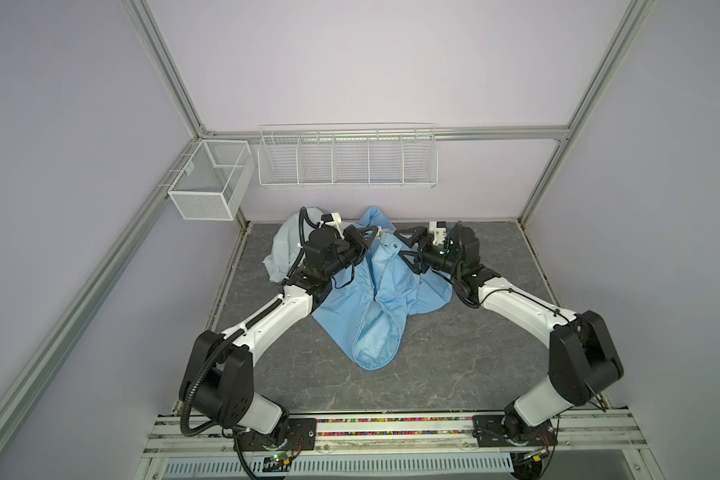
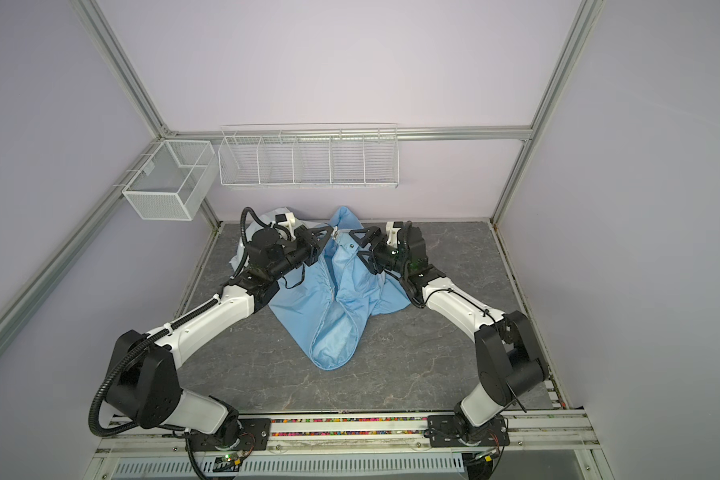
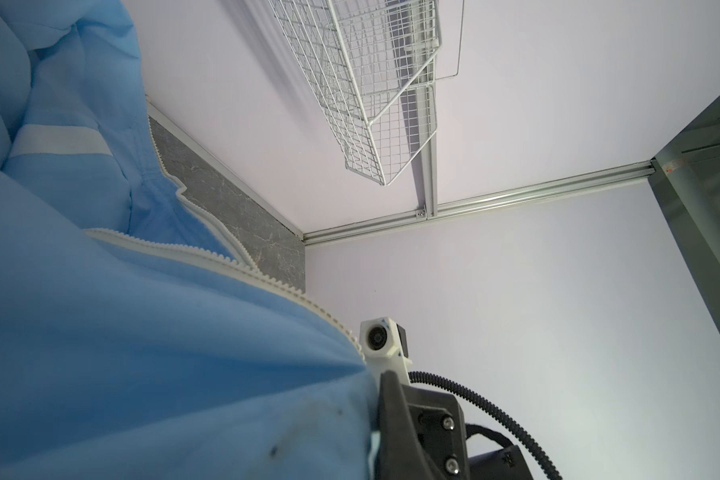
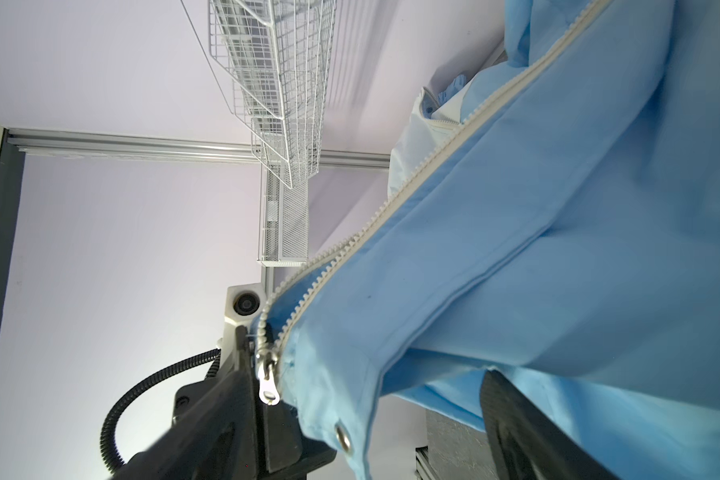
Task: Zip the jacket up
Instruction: 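Lower both grippers with the zipper ends toward the table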
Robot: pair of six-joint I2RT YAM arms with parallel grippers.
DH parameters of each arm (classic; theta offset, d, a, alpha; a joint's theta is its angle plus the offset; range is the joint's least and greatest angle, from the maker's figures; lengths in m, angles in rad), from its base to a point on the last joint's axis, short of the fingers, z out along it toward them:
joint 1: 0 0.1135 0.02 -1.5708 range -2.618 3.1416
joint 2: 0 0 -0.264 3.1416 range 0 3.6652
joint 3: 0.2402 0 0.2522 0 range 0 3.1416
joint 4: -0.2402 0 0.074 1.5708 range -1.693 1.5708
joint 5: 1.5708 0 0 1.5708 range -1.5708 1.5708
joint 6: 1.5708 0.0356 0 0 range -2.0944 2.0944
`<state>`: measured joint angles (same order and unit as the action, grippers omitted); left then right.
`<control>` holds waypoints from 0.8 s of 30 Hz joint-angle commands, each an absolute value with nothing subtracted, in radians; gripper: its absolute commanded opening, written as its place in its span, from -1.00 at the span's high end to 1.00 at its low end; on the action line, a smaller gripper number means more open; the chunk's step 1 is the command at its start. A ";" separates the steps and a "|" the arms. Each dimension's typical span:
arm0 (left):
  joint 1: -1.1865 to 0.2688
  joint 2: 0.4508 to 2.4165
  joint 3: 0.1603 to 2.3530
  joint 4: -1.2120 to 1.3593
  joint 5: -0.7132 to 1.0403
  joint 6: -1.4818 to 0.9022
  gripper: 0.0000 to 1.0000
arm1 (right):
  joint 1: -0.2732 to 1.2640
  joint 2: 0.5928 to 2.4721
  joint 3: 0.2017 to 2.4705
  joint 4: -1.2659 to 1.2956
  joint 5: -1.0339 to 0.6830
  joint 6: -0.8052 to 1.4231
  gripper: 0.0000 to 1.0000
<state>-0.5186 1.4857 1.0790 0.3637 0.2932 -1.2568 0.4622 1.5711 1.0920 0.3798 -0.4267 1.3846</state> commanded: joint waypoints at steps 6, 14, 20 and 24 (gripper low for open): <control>-0.514 1.451 1.095 0.387 0.308 -1.247 1.00 | 0.473 1.544 1.109 0.461 -0.506 1.467 -0.76; -0.515 1.450 1.100 0.406 0.310 -1.250 1.00 | 0.526 1.479 1.041 0.478 -0.399 1.637 -0.87; -0.514 1.451 1.098 0.416 0.317 -1.256 1.00 | 0.597 1.486 1.056 0.517 -0.289 1.728 -1.00; -0.514 1.453 1.097 0.425 0.324 -1.269 1.00 | 0.638 1.549 1.070 0.619 -0.217 1.791 -0.95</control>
<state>-0.5171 1.4750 1.0790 0.3695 0.3050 -1.2572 0.6159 1.5085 1.0550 0.5064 -0.3088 1.6516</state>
